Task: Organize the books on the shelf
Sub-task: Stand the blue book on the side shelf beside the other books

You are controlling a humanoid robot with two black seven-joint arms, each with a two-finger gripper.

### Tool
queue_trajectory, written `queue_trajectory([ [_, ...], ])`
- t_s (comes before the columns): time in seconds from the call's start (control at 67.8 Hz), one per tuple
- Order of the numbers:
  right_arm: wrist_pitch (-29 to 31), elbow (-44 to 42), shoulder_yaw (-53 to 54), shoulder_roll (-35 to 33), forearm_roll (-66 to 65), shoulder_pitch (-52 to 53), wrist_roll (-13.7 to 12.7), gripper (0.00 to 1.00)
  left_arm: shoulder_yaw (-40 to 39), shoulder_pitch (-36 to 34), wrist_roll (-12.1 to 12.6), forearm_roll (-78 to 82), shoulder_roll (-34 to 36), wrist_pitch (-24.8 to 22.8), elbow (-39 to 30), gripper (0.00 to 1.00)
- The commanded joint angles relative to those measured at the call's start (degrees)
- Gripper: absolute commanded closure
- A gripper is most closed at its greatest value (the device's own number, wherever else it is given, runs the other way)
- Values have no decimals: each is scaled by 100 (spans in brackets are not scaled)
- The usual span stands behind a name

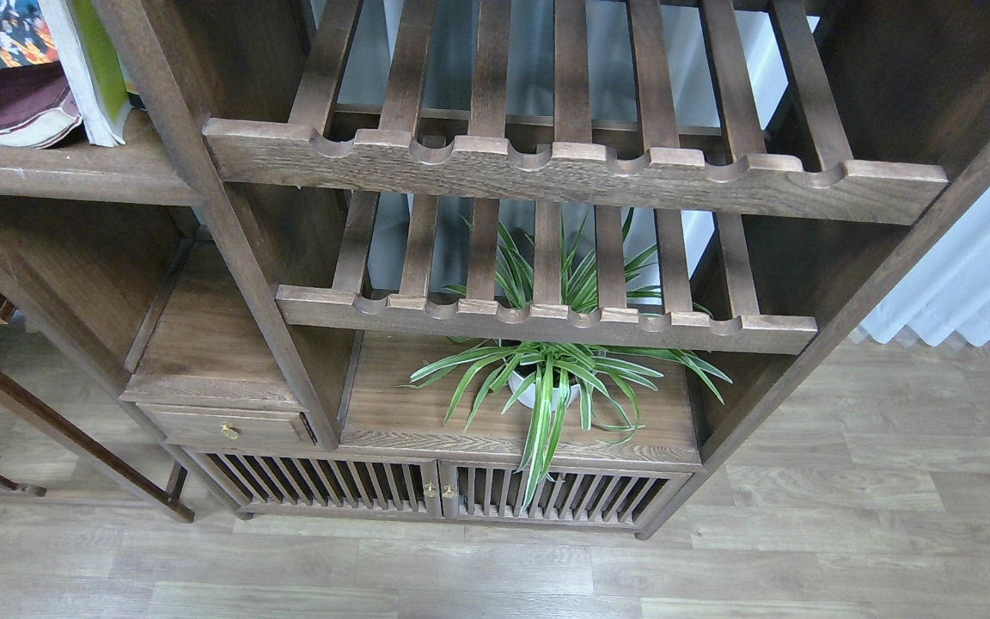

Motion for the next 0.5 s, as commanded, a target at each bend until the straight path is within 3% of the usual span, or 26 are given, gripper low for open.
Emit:
queue_trajectory([
  [0.0,0,0,1,1,0,-53,0,2,56,-5,-49,-98,-226,-2,21,73],
  [0.103,0,0,1,10,9,-71,8,2,56,-14,-49,-177,-402,-2,-5,65],
  [0.133,0,9,1,10,9,-71,17,2,56,21,-49,-177,-411,-2,-49,55],
  [0.221,0,9,9,10,9,-71,17,2,-49,162,-58,-177,-402,-2,-146,41],
  [0.486,0,18,36,10,26,-71,17,2,-691,926,-67,-432,-394,-2,-805,40],
])
